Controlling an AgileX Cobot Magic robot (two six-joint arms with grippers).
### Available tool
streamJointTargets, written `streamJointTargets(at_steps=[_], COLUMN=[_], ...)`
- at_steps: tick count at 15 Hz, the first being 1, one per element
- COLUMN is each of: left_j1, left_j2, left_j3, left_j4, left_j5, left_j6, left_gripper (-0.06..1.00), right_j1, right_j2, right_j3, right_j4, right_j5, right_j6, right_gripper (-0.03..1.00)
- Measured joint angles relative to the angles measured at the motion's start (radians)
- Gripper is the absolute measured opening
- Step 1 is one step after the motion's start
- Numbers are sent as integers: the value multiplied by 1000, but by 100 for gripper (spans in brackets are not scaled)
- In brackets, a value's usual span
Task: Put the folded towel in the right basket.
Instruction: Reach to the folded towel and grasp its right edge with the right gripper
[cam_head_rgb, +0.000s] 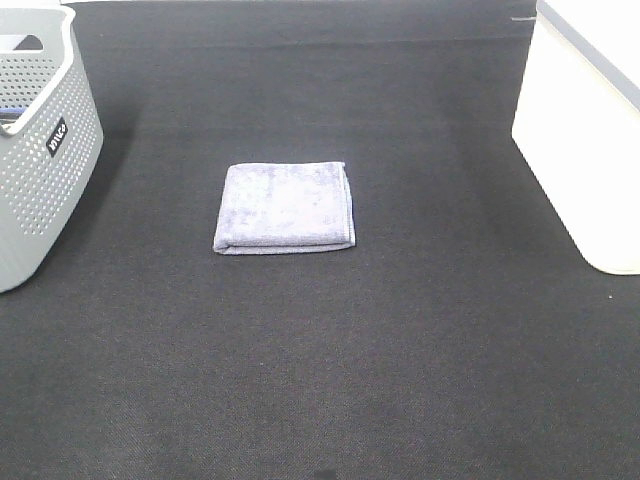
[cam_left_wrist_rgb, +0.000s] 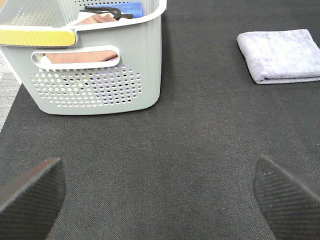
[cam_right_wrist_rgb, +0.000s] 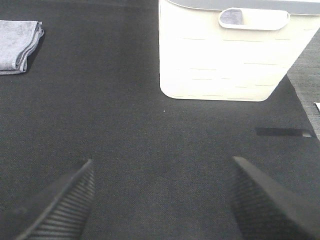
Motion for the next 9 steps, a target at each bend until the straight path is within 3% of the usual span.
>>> streamJointTargets(at_steps=[9], left_j1=[0], left_j2=[0], left_j3=[0], left_j4=[0], left_j5=[0], left_j6=[0], left_gripper=[97], right_j1=[0], right_j2=[0], right_j3=[0], right_j4=[0], right_j5=[0], right_j6=[0], right_gripper=[70])
